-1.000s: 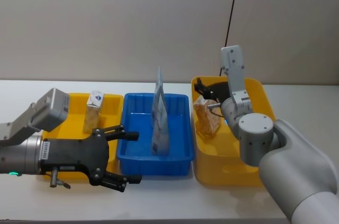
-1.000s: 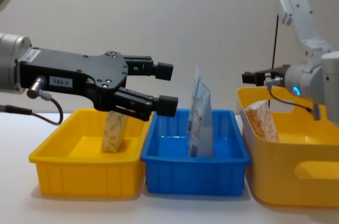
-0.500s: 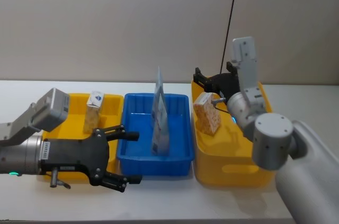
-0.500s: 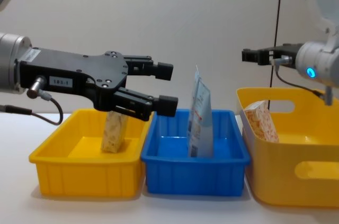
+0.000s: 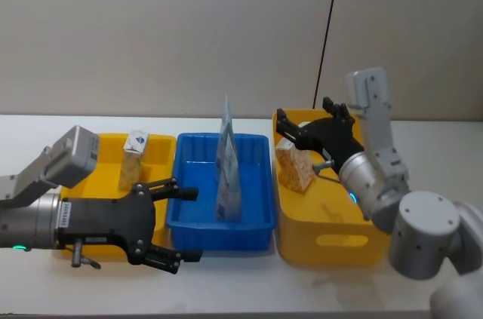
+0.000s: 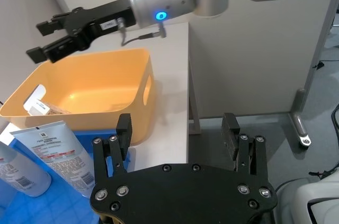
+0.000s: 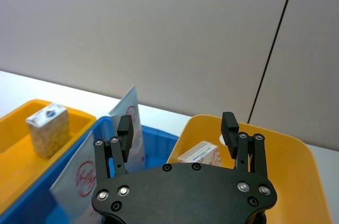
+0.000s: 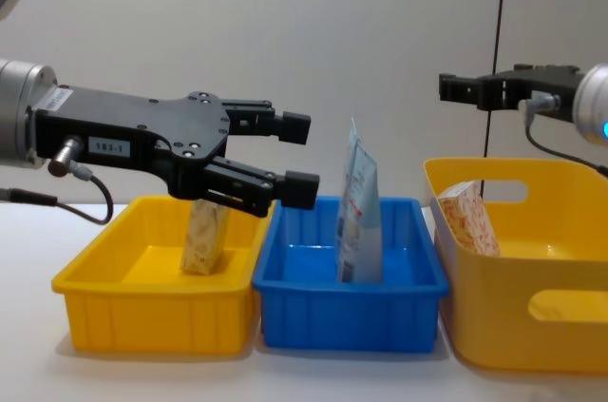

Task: Bimanual collaborative sorting of washing and personal care products

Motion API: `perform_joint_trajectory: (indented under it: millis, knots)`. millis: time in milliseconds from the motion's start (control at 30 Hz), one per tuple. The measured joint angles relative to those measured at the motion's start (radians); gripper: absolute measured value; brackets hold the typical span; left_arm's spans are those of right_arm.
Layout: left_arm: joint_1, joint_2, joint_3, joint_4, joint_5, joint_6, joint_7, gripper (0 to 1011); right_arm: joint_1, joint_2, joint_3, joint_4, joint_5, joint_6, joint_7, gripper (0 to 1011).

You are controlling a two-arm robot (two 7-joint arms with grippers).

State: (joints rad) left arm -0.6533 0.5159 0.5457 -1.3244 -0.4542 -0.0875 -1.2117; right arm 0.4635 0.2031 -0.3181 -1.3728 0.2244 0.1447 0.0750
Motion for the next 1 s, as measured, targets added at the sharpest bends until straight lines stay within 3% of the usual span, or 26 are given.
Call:
perform_joint_trajectory:
  millis: [433,1000]
  knots:
    - [0.000,0.000,0.000,0.000,0.000,0.000,0.000,1001,-0.120,0.034,0.011,-0.158,0.016,0.022,0.036,1004]
    - [0.000,0.000,0.000,0.000,0.000,0.000,0.000,1001,-0.219,0.069,0.017,-0.258,0.022,0.037,0.082,1004]
